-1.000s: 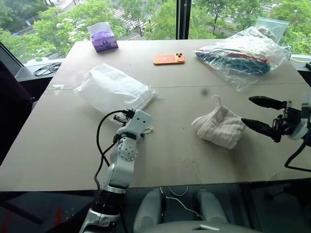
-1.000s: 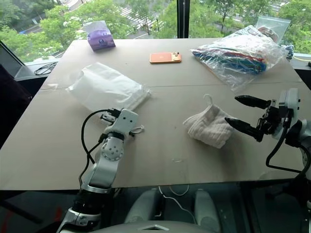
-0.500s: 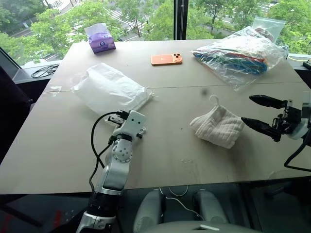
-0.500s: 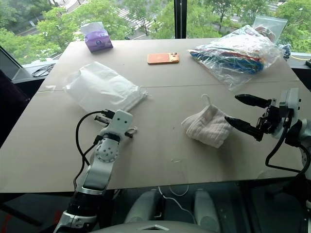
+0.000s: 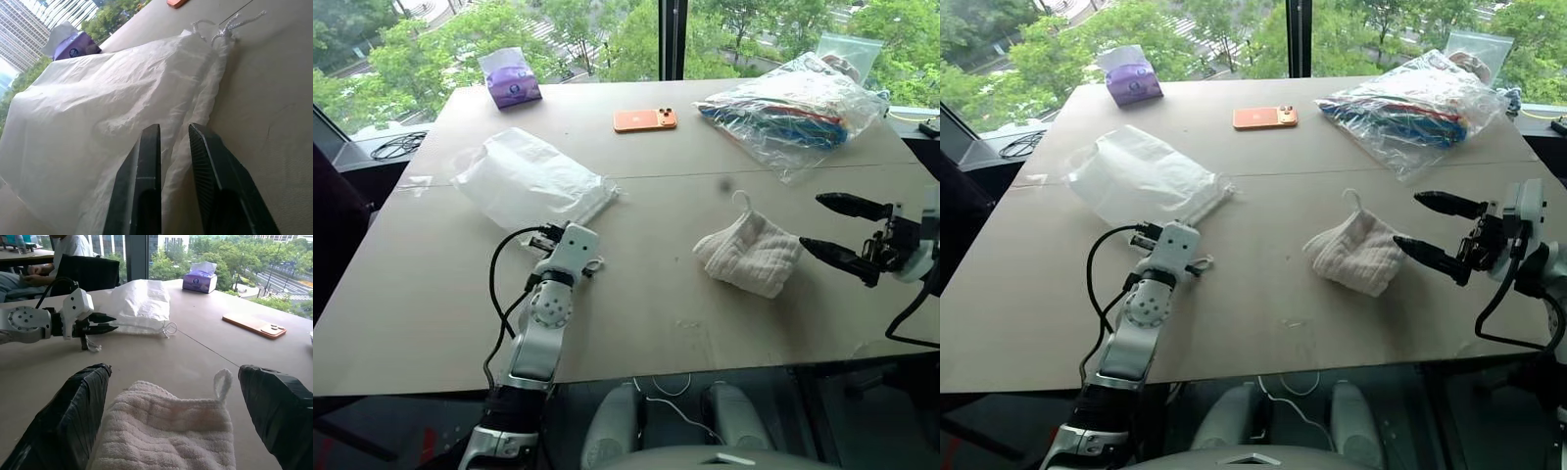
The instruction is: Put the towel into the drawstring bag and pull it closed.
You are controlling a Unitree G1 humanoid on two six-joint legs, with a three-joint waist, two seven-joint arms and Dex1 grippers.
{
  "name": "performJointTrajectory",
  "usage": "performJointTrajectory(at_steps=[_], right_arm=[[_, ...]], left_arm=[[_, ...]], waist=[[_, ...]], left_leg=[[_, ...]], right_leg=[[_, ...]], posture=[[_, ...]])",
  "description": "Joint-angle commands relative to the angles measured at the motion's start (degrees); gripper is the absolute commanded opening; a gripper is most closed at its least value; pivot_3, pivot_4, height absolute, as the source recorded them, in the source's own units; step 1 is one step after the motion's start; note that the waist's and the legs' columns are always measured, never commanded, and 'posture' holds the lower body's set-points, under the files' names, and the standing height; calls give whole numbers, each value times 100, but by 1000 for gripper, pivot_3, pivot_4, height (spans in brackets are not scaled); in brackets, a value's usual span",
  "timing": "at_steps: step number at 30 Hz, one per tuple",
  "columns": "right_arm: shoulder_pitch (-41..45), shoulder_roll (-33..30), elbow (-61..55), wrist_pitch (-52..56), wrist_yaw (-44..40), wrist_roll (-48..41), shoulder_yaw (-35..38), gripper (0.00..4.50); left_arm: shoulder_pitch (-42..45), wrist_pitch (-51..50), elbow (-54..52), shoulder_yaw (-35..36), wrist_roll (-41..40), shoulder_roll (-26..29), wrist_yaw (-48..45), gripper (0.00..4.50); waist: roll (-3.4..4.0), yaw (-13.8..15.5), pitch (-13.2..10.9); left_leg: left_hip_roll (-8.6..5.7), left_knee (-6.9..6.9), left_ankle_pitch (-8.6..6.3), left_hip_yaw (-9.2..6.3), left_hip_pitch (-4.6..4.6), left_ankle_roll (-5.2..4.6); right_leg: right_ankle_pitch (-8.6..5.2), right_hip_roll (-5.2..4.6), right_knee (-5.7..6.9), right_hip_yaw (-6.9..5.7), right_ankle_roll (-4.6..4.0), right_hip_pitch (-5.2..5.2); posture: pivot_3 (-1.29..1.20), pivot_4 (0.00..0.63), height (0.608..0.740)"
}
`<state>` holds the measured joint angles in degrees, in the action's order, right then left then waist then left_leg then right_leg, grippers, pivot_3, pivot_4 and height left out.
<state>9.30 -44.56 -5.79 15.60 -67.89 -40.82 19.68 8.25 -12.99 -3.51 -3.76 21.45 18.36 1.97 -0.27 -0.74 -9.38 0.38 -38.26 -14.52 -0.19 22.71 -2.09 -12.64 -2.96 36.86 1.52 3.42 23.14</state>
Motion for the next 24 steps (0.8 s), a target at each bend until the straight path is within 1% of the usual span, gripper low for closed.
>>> performJointTrajectory(at_steps=[1, 4, 17, 18, 21, 22, 23, 24], right_arm=[[-35, 23, -228, -108, 59, -87, 251, 4500], [-54, 40, -253, -109, 95, -90, 261, 4500], [-96, 50, -279, -135, 148, -74, 306, 4500], [-107, 47, -285, -136, 151, -76, 315, 4500], [-145, 39, -309, -137, 154, -84, 341, 4500], [-153, 38, -325, -132, 163, -89, 346, 4500], [-161, 37, -337, -129, 171, -95, 351, 4500], [-163, 35, -347, -124, 178, -102, 354, 4500]], left_arm=[[-39, 44, 14, 185, 270, 124, 310, 2367], [-44, -146, 73, 225, 403, 114, 401, 2367], [356, -252, 728, 322, 255, 141, 330, 2367], [414, -210, 828, 324, 230, 166, 311, 2144], [552, -129, 1025, 331, 169, 222, 300, 1252], [588, -111, 1051, 331, 158, 236, 302, 681], [611, -96, 1064, 332, 155, 243, 301, 410], [630, -80, 1068, 336, 151, 246, 292, 29]], waist=[[-1, 7, -2], [-5, 33, -4], [-5, 58, -3], [-3, 65, -2], [7, 98, 4], [9, 107, 6], [12, 120, 8], [17, 136, 10]], left_leg=[[0, 0, 0, -1, 2, 0], [-3, 1, 0, -2, 16, 0], [-5, 0, 0, -4, 13, 0], [-5, 0, 0, -4, 12, 0], [-5, -1, 0, -8, 1, 0], [-5, -1, 1, -9, -1, 0], [-5, -1, 1, -9, -2, 0], [-5, -2, 1, -7, -2, 0]], right_leg=[[0, 0, 0, -1, 0, 1], [0, -6, -4, -4, 1, 8], [0, -9, -2, -6, 1, 7], [0, -9, -2, -6, 1, 7], [0, -7, 0, -9, 0, -1], [0, -6, 1, -10, 0, -2], [0, -6, 0, -10, 1, -3], [0, -7, 1, -9, 1, -3]], posture=[[0, 150, 740], [0, 150, 740], [0, 150, 740], [0, 150, 740], [0, 150, 740], [0, 150, 740], [0, 150, 740], [0, 150, 740]])
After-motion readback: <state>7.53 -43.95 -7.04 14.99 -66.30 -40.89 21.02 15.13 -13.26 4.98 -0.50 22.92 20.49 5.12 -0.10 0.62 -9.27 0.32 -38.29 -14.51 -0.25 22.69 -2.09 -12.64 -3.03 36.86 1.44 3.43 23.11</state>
